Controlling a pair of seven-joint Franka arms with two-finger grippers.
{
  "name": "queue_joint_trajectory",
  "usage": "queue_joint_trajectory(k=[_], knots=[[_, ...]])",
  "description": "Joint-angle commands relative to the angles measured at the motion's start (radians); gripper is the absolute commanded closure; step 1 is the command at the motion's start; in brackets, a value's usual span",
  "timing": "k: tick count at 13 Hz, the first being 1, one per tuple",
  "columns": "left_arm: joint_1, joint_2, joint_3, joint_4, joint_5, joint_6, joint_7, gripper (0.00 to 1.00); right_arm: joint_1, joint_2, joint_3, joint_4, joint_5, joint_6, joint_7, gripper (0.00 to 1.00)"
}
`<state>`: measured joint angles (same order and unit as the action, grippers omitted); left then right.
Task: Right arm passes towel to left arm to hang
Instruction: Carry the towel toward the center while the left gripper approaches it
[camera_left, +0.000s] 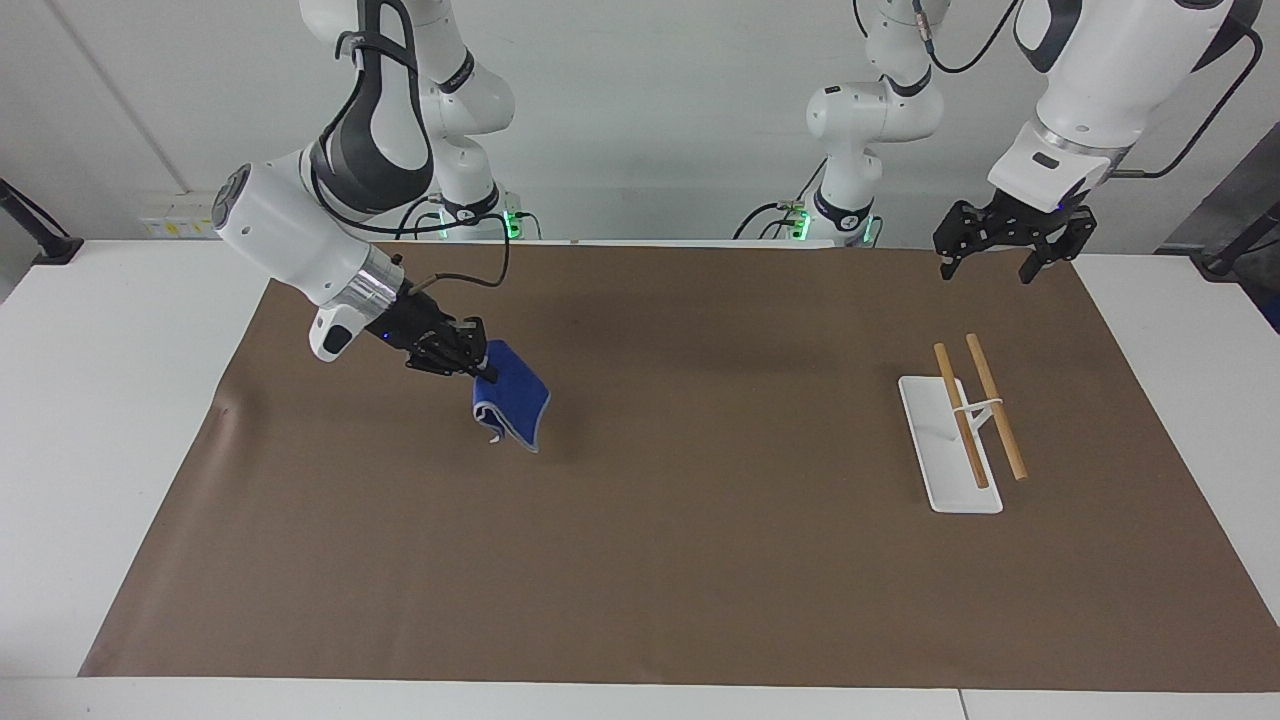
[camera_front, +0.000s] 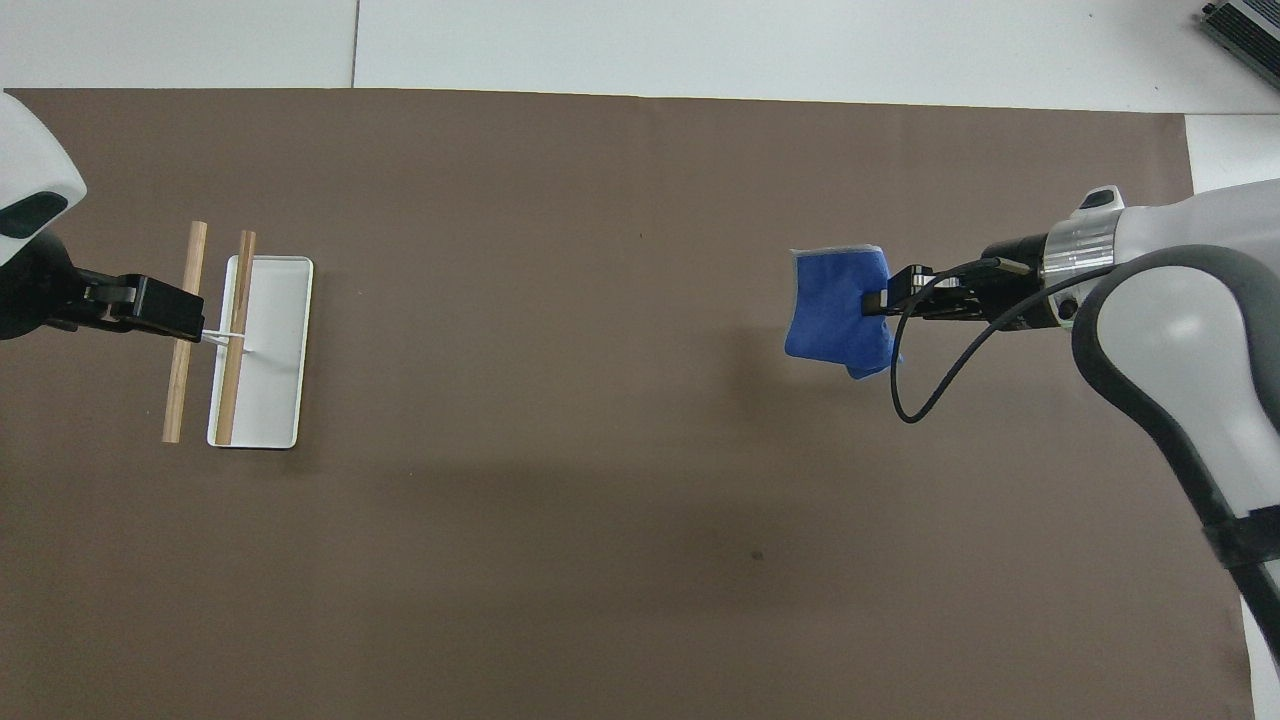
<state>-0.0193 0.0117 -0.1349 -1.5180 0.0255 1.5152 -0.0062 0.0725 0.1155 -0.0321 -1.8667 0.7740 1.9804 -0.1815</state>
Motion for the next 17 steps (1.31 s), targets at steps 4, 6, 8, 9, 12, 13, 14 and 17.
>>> queue_joint_trajectory(k=[4, 6, 8, 9, 12, 13, 14, 17], knots=[[0.010, -0.027, -0.003, -0.028, 0.010, -0.007, 0.015, 0.00, -0.008, -0.023, 0.011, -0.011, 0.354, -0.067, -0.009, 1.00], [-0.002, -0.027, -0.005, -0.028, 0.010, 0.003, 0.014, 0.00, 0.029, -0.042, 0.011, -0.041, 0.503, -0.064, 0.008, 1.00], [-0.028, -0.030, -0.012, -0.030, 0.010, -0.018, 0.021, 0.00, 0.053, -0.060, 0.009, -0.081, 0.646, -0.063, 0.013, 1.00], [-0.036, -0.038, -0.012, -0.037, 0.010, -0.030, 0.014, 0.00, 0.055, -0.069, 0.011, -0.095, 0.697, -0.064, 0.016, 1.00], [-0.065, -0.055, -0.015, -0.073, 0.008, 0.003, 0.019, 0.00, 0.070, -0.088, 0.011, -0.133, 0.822, -0.063, 0.017, 1.00], [-0.082, -0.056, -0.017, -0.083, -0.004, 0.058, 0.012, 0.00, 0.072, -0.092, 0.011, -0.144, 0.875, -0.063, 0.022, 1.00], [-0.100, -0.059, -0.017, -0.102, -0.025, 0.110, -0.004, 0.00, 0.081, -0.100, 0.011, -0.167, 0.946, -0.060, 0.039, 1.00], [-0.105, -0.053, -0.017, -0.110, -0.154, 0.239, -0.234, 0.00, 0.136, -0.103, 0.011, -0.181, 1.001, -0.026, 0.043, 1.00]])
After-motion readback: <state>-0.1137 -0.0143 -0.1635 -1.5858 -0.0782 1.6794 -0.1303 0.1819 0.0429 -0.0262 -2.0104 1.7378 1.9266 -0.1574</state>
